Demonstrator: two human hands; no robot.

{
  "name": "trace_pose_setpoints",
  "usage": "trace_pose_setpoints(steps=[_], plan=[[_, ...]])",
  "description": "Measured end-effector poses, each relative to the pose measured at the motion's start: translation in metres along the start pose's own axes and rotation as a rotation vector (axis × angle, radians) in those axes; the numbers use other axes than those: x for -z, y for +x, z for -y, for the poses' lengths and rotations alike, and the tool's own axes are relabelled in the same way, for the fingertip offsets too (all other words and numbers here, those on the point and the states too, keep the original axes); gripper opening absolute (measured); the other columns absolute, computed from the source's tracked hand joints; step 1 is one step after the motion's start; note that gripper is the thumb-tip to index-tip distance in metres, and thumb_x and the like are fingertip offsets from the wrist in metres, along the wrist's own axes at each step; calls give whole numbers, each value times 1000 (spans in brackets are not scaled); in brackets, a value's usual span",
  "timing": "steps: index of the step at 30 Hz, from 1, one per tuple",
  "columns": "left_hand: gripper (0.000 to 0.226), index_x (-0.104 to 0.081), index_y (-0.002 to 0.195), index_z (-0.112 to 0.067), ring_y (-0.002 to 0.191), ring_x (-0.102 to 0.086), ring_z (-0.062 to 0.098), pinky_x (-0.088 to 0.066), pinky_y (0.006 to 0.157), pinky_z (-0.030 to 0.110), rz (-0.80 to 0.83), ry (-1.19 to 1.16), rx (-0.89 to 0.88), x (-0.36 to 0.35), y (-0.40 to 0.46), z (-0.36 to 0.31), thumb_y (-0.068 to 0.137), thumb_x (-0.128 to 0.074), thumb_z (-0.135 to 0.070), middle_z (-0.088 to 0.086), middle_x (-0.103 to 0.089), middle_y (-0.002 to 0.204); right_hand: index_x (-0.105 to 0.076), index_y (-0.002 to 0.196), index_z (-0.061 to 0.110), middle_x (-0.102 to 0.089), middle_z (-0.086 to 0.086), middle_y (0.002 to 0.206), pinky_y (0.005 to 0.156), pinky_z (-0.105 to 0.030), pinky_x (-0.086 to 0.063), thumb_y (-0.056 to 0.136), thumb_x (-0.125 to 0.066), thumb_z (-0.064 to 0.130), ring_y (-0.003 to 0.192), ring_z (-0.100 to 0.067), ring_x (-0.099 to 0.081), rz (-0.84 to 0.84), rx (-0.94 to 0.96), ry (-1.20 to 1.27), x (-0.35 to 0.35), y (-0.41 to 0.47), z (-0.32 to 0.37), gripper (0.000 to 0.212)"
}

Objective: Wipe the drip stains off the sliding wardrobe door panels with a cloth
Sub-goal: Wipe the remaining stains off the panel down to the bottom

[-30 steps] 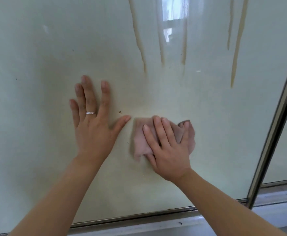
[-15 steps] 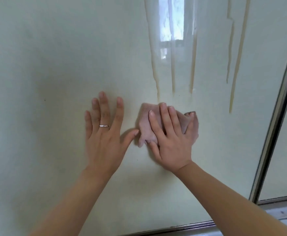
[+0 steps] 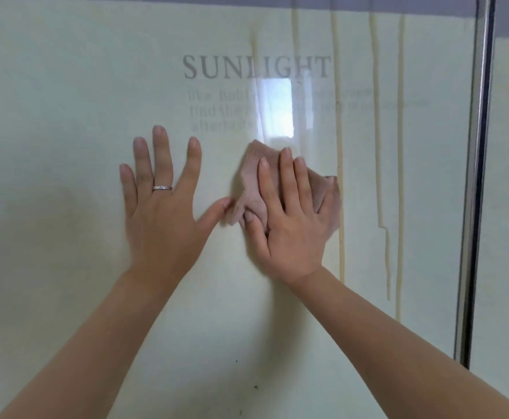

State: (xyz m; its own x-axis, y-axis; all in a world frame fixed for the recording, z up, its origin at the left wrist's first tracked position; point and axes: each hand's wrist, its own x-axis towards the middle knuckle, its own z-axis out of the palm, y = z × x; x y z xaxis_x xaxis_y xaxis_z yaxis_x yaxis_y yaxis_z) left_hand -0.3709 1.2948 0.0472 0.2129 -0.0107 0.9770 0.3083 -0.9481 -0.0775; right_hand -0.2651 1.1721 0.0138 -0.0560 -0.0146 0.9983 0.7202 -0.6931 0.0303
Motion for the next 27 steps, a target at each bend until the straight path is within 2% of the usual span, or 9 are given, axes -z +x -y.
trace_pose_setpoints(steps=[4,7,10,13,16,19,22,24,27], plan=[[77,-23,148,-19,142,-5,35,-2,113,47,3,13,11,2,3,0,84,-35,-61,19,-12,155,-46,142,11,-41,-18,148,103,-66,-27,95,-28,46,139,-31,-37,8,105,39,-2,46,-7,61],[77,-22,148,-21,140,-1,33,5,113,40,15,3,20,2,0,-1,84,-35,-62,18,-12,155,-45,143,10,-40,-17,150,103,-67,-28,98,-21,46,140,-31,-35,-31,-15,52,-6,81,-4,62],[77,-22,148,-22,140,1,33,9,113,37,20,0,39,4,0,-2,83,-35,-63,17,-11,155,-45,142,11,-40,-17,149,104,-66,-27,100,-12,49,140,-30,-36,0,-26,36,-5,61,3,66],[78,-21,148,-23,140,2,31,10,112,36,25,-16,50,4,0,-3,83,-36,-63,16,-10,156,-46,142,10,-41,-18,148,105,-65,-24,99,-21,48,139,-31,-37,39,87,42,1,58,-9,63],[77,-24,147,-23,141,-1,31,3,113,42,2,-3,60,2,0,-4,82,-38,-62,16,-12,155,-43,144,11,-37,-17,151,109,-60,-16,94,-29,46,141,-30,-32,50,157,84,2,92,-22,63],[76,-23,146,-24,140,-1,31,2,112,43,-4,18,56,0,-1,-4,83,-37,-63,17,-13,155,-43,145,14,-38,-14,151,111,-57,-12,94,-29,46,141,-28,-33,-18,32,62,-6,104,-19,62],[77,-21,146,-24,140,-2,31,0,112,44,-2,58,48,-3,0,-2,83,-33,-66,18,-14,154,-41,146,16,-36,-13,152,115,-54,-4,96,-29,46,142,-27,-31,-45,-97,28,-11,74,-1,60],[77,-20,147,-25,141,-2,31,-3,112,46,3,76,46,-2,-1,-1,85,-29,-69,17,-13,155,-43,145,16,-38,-13,152,114,-56,-8,98,-26,47,142,-26,-32,-14,-43,14,-9,54,3,59],[76,-20,147,-24,141,-1,31,-2,113,45,17,72,49,1,-1,-2,86,-21,-71,17,-13,154,-44,144,14,-39,-15,151,111,-60,-12,97,-28,48,141,-28,-33,37,146,46,-3,65,-13,60]])
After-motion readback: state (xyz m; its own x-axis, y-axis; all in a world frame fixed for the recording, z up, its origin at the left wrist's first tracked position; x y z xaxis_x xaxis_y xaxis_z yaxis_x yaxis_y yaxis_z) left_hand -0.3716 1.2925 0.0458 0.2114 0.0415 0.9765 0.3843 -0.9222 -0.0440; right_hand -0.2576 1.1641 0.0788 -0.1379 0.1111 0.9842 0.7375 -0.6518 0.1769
